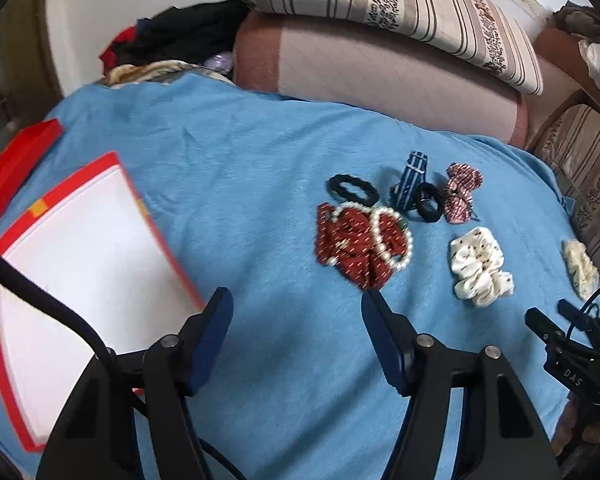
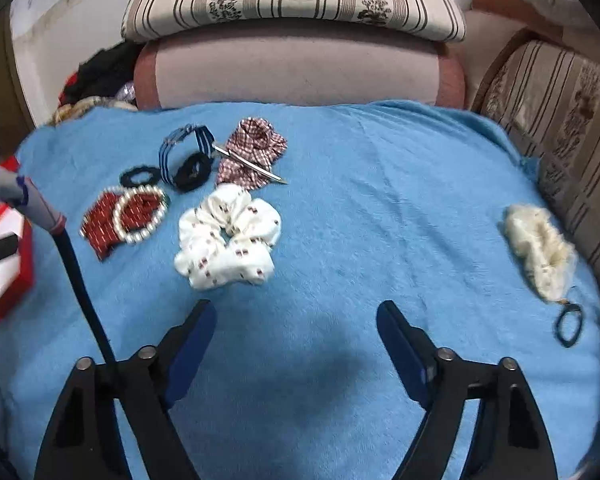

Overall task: Organize jewelry
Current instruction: 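Grasp the blue striped watch strap with the left tool while the right tool grasps the white polka-dot scrunchie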

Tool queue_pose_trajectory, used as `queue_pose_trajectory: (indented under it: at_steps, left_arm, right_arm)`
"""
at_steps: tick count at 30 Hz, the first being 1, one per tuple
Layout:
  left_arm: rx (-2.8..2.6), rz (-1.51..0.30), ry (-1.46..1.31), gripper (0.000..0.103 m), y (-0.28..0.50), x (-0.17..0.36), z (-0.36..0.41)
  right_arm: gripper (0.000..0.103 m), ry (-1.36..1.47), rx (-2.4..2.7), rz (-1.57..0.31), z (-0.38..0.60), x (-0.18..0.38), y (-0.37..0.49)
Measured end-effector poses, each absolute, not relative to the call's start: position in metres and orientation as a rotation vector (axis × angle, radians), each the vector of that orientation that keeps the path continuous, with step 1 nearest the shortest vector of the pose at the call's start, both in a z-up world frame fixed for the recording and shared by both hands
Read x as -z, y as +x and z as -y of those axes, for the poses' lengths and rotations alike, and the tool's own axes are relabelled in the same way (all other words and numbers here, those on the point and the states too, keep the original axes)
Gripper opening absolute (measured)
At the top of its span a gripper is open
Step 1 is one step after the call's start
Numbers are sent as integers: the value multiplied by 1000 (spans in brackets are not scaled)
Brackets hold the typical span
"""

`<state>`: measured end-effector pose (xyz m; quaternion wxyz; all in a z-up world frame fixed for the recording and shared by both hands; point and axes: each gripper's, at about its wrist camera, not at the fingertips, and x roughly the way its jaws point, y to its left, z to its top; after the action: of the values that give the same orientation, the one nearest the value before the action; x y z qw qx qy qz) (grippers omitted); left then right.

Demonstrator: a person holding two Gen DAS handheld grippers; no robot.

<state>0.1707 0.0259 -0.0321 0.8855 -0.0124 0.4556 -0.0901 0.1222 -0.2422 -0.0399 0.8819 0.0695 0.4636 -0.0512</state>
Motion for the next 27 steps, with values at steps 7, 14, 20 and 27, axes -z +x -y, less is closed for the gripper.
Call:
queue_pose_trajectory:
  at_steps: [7,14,20,27]
  left_arm:
    - [276,-988,3,66,204,46,5]
    - [295,-1039,-49,66,230,66,10]
    - [330,-1009,-38,66,239,64,16]
    - [392,-983,-57,66,285,46,40]
  right_arm:
    - [79,293,-23,-926,259,43,136]
    - [73,402,-91,-948,269,60,155]
    - [69,421,-138,-953,265,68,172]
    - [69,444,-160,-962,262,75,187]
